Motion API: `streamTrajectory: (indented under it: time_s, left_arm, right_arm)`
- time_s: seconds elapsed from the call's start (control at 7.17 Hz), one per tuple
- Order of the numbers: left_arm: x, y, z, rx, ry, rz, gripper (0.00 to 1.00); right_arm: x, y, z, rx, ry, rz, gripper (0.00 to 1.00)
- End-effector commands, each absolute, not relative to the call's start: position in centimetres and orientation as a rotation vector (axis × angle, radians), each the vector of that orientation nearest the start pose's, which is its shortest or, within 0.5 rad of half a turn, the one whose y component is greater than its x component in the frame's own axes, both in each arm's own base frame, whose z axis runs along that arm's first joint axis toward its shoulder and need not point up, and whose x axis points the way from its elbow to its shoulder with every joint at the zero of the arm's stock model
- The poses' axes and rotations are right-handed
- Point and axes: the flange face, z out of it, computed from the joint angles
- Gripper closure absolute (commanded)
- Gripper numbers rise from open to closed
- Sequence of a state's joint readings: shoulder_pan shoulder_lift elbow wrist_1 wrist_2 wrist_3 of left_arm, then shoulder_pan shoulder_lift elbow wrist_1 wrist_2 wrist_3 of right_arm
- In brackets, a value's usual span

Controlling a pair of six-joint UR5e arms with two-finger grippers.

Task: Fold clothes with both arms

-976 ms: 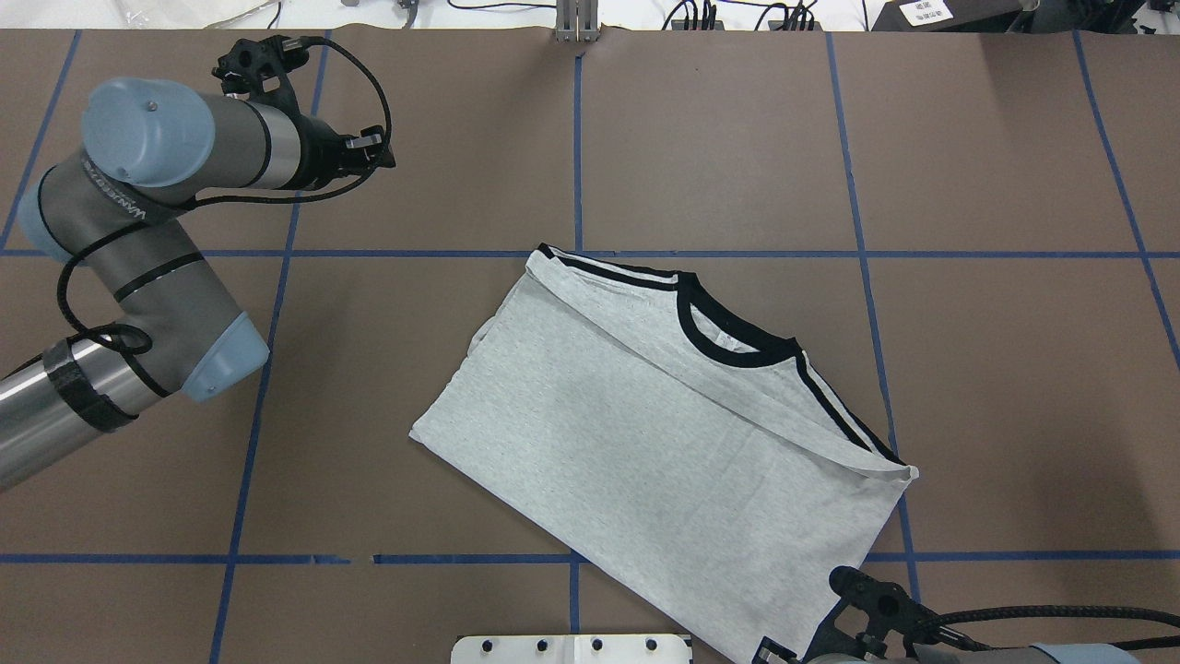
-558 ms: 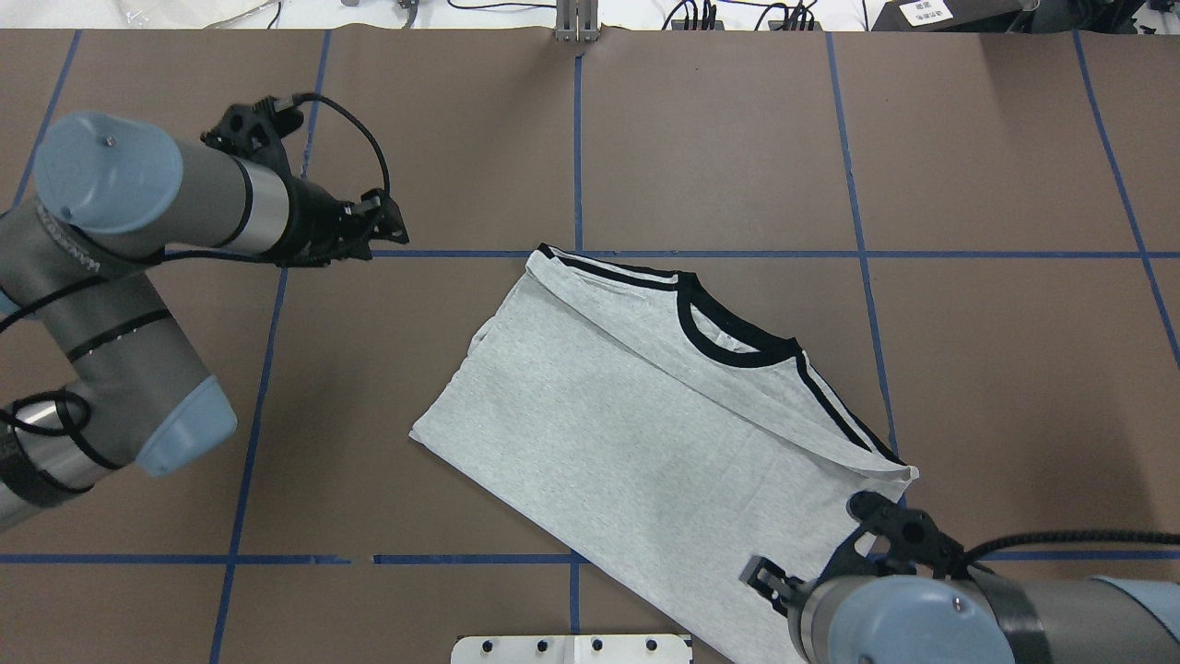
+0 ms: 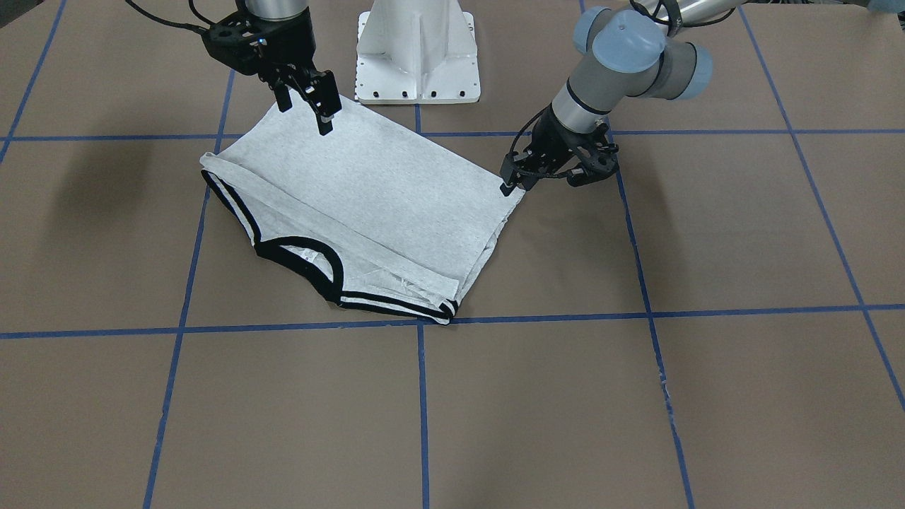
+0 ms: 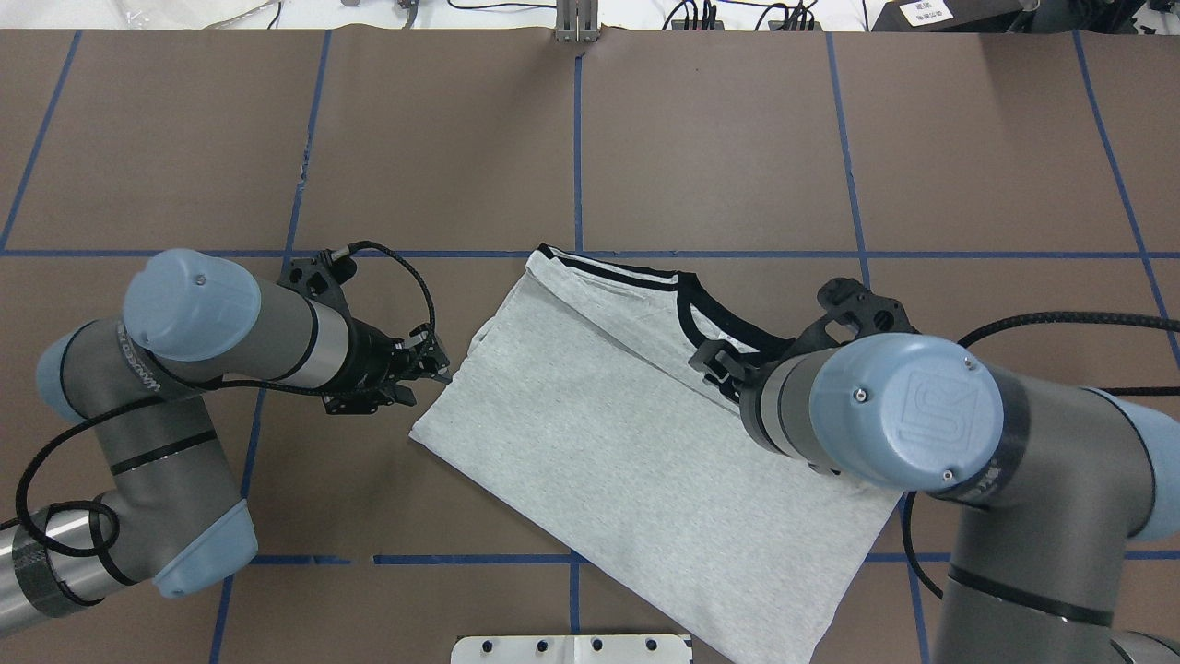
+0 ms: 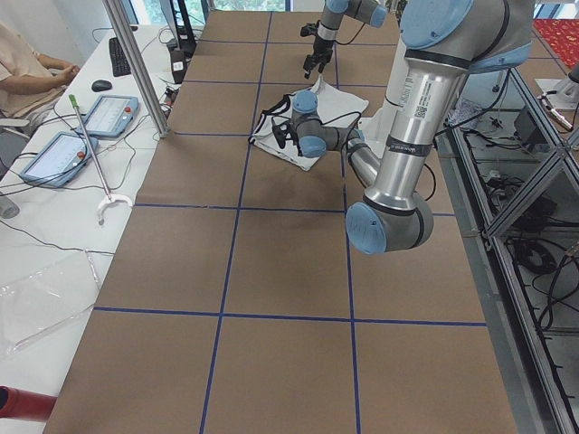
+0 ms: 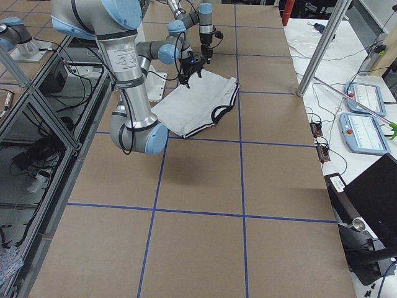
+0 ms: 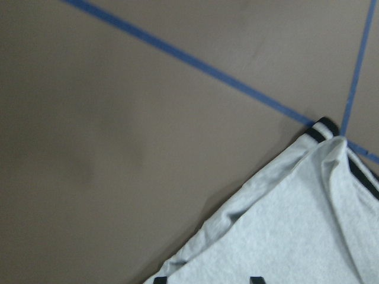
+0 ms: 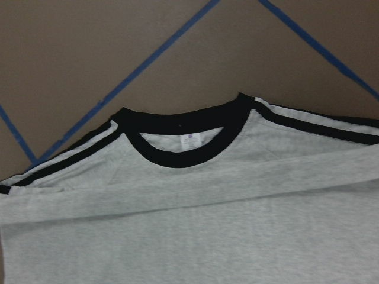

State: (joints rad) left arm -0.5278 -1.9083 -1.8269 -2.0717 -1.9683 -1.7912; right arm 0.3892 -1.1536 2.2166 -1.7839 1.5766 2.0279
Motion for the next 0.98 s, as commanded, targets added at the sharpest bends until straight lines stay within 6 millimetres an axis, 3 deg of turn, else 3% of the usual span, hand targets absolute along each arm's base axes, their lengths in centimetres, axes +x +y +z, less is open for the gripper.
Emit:
streamTrajectory:
  time_s: [0.0, 0.84]
  left_arm:
    - [47.8, -36.9, 30.2, -0.209, 1.111, -0.481, 0.44]
    - [50.3, -35.4, 32.9, -0.261, 1.043, -0.525, 0.42]
  right_arm:
    - [-44.2, -34.7, 22.0, -0.011, -0.914, 0.814, 0.0]
    - [-44.5, -37.0, 22.7, 0.009, -0.892, 0.842, 0.0]
